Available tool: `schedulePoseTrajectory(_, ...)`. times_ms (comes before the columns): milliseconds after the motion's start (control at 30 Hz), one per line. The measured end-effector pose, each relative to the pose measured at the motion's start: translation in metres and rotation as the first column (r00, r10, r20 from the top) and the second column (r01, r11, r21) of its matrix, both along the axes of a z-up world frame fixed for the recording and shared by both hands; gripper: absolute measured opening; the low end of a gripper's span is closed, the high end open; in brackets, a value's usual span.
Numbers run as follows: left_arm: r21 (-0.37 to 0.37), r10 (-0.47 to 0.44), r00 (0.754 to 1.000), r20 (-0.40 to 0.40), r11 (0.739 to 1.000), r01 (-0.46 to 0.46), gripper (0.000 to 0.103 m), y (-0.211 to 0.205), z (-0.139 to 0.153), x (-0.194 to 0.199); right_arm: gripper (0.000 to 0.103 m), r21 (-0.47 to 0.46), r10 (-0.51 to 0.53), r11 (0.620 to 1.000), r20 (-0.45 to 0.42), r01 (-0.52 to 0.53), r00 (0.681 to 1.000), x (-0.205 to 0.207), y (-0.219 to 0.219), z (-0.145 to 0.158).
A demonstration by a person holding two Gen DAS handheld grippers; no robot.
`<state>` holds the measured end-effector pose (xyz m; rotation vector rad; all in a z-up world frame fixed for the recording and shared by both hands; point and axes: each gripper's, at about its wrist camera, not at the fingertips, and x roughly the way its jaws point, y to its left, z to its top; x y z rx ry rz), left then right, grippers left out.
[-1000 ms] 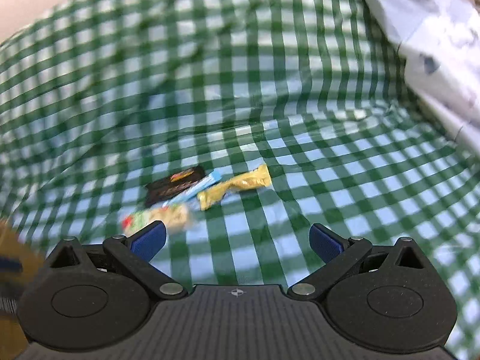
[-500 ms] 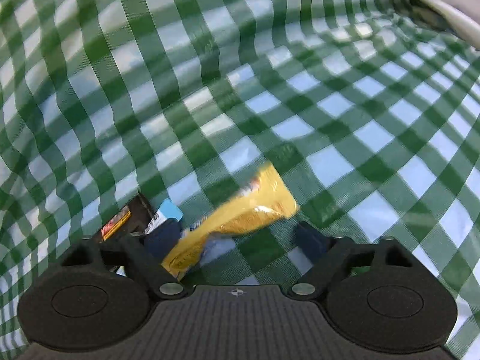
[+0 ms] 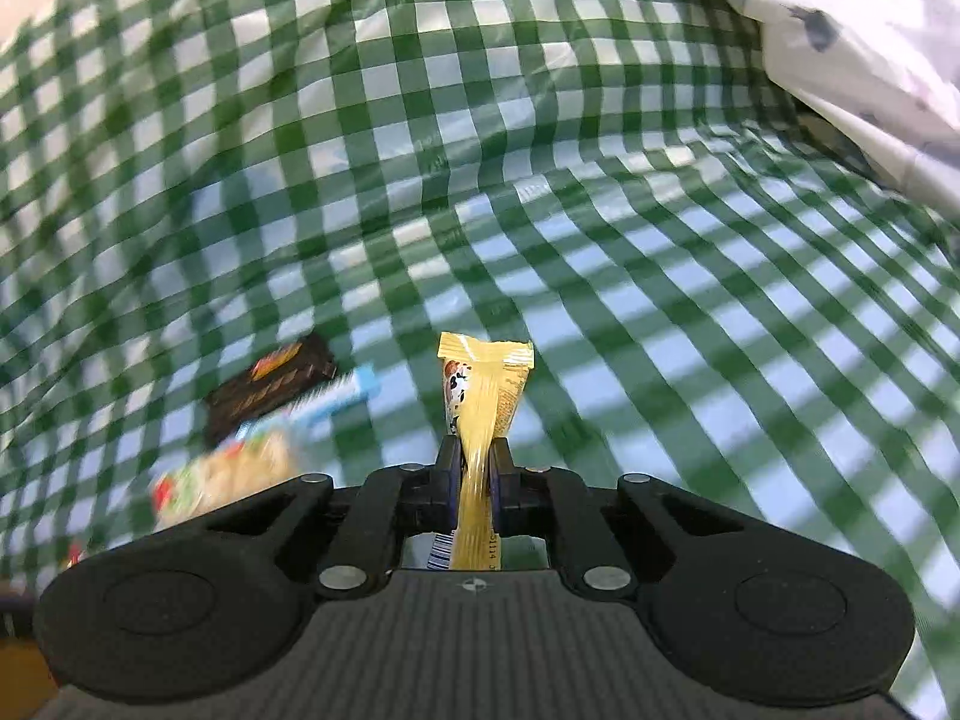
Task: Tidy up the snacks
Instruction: 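Carry the red-and-gold candy and yellow wrapper over the cardboard box with both tools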
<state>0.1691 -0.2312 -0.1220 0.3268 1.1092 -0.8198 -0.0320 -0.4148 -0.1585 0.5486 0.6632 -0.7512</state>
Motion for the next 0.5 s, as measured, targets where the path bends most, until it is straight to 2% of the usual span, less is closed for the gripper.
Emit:
schedulePoseTrajectory(167,-0.035,0.001,1.000,0.029,0.999,0.000,0.017,0.035,0.035,-0.034,0.010,0.061,0.000,0.998,0.025,-0.001,1.000,-0.047,0.055,0.014)
schedulePoseTrajectory(300,-0.056,0.007,0.999,0.047,0.998,-0.004,0.017,0.074,0.061,-0.063,0.010,0.080,0.021,0.997,0.061,-0.025,0.998,-0.072,0.102,0.037)
schedulePoseTrajectory(500,-0.070,0.051,0.995,0.080,0.996,-0.046,0.017,0.146,0.098,-0.104,0.010,0.035,0.160,0.986,0.105,-0.164,0.982,-0.092,0.171,0.090)
